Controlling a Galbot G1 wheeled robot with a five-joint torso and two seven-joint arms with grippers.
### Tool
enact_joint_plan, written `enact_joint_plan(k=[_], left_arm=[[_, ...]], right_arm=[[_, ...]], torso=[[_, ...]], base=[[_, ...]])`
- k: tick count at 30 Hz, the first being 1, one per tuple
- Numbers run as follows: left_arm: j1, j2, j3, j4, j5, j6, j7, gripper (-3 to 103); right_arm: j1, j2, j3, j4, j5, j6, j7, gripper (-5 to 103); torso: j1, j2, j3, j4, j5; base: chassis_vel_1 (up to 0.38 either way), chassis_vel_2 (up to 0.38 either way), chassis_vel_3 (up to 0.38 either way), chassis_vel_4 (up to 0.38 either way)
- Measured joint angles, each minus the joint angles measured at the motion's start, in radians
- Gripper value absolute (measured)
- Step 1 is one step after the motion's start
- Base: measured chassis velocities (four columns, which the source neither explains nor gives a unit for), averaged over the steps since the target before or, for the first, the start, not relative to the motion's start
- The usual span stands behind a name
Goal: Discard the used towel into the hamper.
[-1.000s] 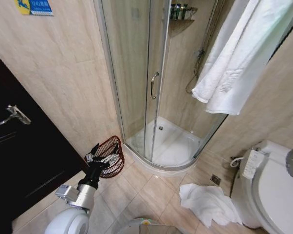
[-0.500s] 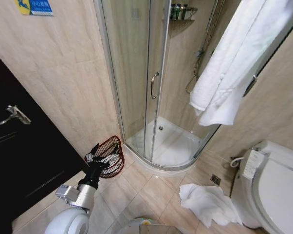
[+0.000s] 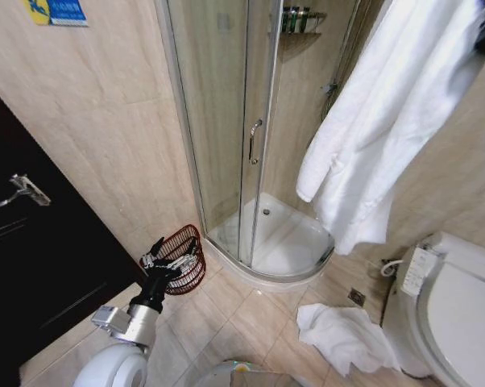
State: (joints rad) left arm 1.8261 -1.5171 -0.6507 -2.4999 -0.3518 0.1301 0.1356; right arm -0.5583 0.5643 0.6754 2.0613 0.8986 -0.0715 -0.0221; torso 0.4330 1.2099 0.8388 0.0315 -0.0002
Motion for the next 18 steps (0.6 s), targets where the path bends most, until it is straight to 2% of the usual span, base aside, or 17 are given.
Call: enact_joint_plan(k=[12, 18], left_arm=[[0.0, 0.0, 0.0, 0.0, 0.0, 0.0, 0.0, 100], [0.0, 0.0, 0.0, 0.0, 0.0, 0.0, 0.0, 100]], right_arm=[[-0.126, 0.014, 0.067, 0.111, -0.003, 0.008, 0.003, 8], [-0.247, 0.064, 0.101, 0.177, -0.042, 0.012, 0.011, 8]], torso=[[0.0, 0.0, 0.0, -0.0003, 0.0], [0.0, 0.0, 0.0, -0.0001, 0.0003]], base=[[0.0, 0.0, 0.0, 0.0], [0.0, 0.0, 0.0, 0.0]])
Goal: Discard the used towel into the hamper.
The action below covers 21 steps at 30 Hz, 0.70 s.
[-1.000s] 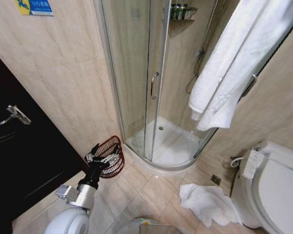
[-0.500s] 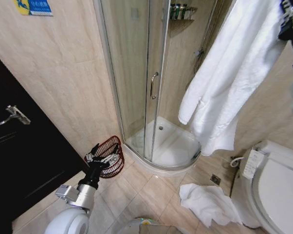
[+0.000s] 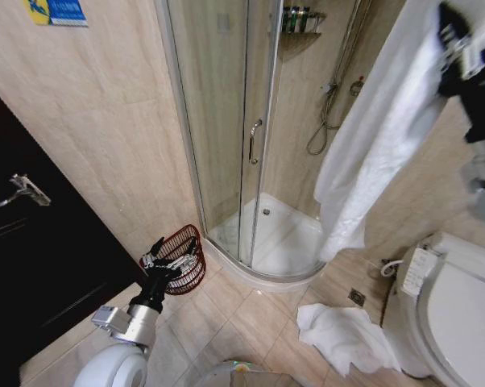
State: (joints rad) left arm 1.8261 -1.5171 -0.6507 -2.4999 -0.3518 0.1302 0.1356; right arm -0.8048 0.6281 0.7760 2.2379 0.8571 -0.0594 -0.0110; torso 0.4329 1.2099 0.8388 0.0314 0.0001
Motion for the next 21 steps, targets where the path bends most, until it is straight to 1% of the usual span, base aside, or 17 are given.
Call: enact_joint_plan(k=[5, 6, 10, 16, 21], left_arm=[[0.0, 0.0, 0.0, 0.0, 0.0, 0.0, 0.0, 100], [0.0, 0.0, 0.0, 0.0, 0.0, 0.0, 0.0, 100], [0.0, 0.0, 0.0, 0.0, 0.0, 0.0, 0.0, 100], [0.0, 0.0, 0.0, 0.0, 0.0, 0.0, 0.0, 100], [0.0, 0.0, 0.0, 0.0, 0.0, 0.0, 0.0, 100]], right_arm=[[-0.101, 0.036, 0.063, 0.037, -0.021, 0.005, 0.005, 8], [-0.101, 0.036, 0.063, 0.037, -0.021, 0.005, 0.005, 8], [-0.179, 0.054, 0.092, 0.091, -0.032, 0.009, 0.006, 8], [-0.201, 0.062, 0.094, 0.128, -0.051, 0.012, 0.008, 8], [-0.21, 0.059, 0.13, 0.137, -0.053, 0.015, 0.013, 8]], torso=[[0.0, 0.0, 0.0, -0.0001, 0.0], [0.0, 0.0, 0.0, -0.0001, 0.0], [0.0, 0.0, 0.0, -0.0002, 0.0], [0.0, 0.0, 0.0, -0.0001, -0.0001], [0.0, 0.0, 0.0, 0.0, -0.0001]], base=[[0.0, 0.0, 0.0, 0.0], [0.0, 0.0, 0.0, 0.0], [0.0, 0.0, 0.0, 0.0], [0.0, 0.0, 0.0, 0.0], [0.0, 0.0, 0.0, 0.0]])
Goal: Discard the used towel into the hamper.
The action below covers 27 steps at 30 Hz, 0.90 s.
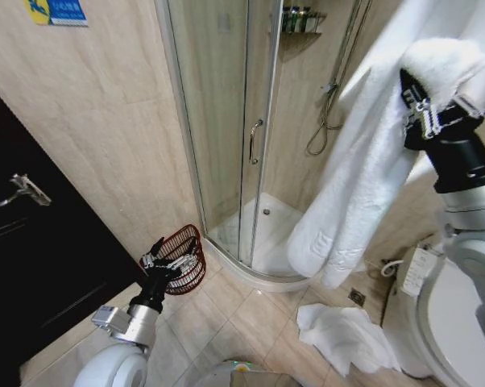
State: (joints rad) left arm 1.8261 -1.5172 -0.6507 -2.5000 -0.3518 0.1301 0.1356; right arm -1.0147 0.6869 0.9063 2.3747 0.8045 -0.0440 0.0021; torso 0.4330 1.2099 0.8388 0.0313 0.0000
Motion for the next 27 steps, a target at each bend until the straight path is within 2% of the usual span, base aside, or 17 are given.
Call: enact_joint_plan(k=[6, 7, 10, 11, 20, 27], left_arm=[[0.0, 0.0, 0.0, 0.0, 0.0, 0.0, 0.0, 100], [0.0, 0.0, 0.0, 0.0, 0.0, 0.0, 0.0, 100], [0.0, 0.0, 0.0, 0.0, 0.0, 0.0, 0.0, 100], [0.0, 0.0, 0.0, 0.0, 0.0, 0.0, 0.0, 100], [0.0, 0.0, 0.0, 0.0, 0.0, 0.0, 0.0, 100], [0.0, 0.0, 0.0, 0.0, 0.0, 0.0, 0.0, 100]], right_arm=[[-0.063, 0.006, 0.102, 0.015, 0.009, 0.006, 0.011, 8], [-0.078, 0.008, 0.124, 0.022, 0.015, 0.008, 0.015, 8], [-0.107, 0.018, 0.152, 0.031, 0.041, 0.008, 0.024, 8], [-0.117, 0.024, 0.158, 0.036, 0.051, 0.006, 0.035, 8], [-0.13, 0.047, 0.174, 0.07, 0.057, 0.002, 0.081, 8], [-0.171, 0.091, 0.204, 0.104, 0.051, 0.013, 0.151, 8]], torso=[[0.0, 0.0, 0.0, 0.0, 0.0007], [0.0, 0.0, 0.0, -0.0001, -0.0007], [0.0, 0.0, 0.0, -0.0003, -0.0006], [0.0, 0.0, 0.0, -0.0002, 0.0008], [0.0, 0.0, 0.0, 0.0, -0.0001], [0.0, 0.0, 0.0, -0.0002, 0.0002]], base=[[0.0, 0.0, 0.0, 0.0], [0.0, 0.0, 0.0, 0.0], [0.0, 0.0, 0.0, 0.0], [0.0, 0.0, 0.0, 0.0], [0.0, 0.0, 0.0, 0.0], [0.0, 0.0, 0.0, 0.0]])
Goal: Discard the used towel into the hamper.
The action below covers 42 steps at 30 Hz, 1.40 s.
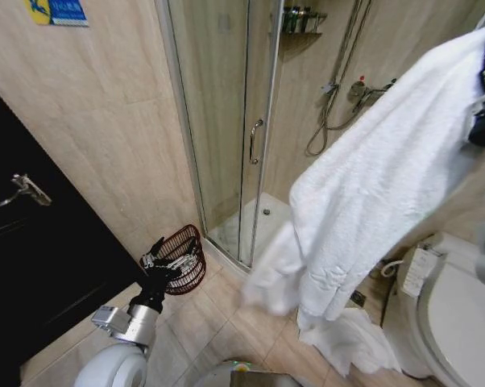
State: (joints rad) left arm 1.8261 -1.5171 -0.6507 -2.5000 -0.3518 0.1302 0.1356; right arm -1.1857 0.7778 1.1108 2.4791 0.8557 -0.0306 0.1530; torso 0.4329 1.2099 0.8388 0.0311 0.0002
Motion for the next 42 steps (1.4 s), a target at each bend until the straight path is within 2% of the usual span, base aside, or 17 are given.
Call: enact_joint_plan(k=[19, 42], left_arm=[[0.0, 0.0, 0.0, 0.0, 0.0, 0.0, 0.0, 100], [0.0, 0.0, 0.0, 0.0, 0.0, 0.0, 0.0, 100]], right_arm=[[-0.074, 0.059, 0.112, -0.003, -0.01, 0.028, 0.001, 8], [-0.118, 0.086, 0.138, 0.021, -0.013, 0.041, -0.018, 8]], torso=[[0.0, 0.0, 0.0, 0.0002, -0.0002], [0.0, 0.0, 0.0, 0.0001, -0.0001]], base=[[0.0, 0.0, 0.0, 0.0], [0.005, 0.003, -0.007, -0.007]])
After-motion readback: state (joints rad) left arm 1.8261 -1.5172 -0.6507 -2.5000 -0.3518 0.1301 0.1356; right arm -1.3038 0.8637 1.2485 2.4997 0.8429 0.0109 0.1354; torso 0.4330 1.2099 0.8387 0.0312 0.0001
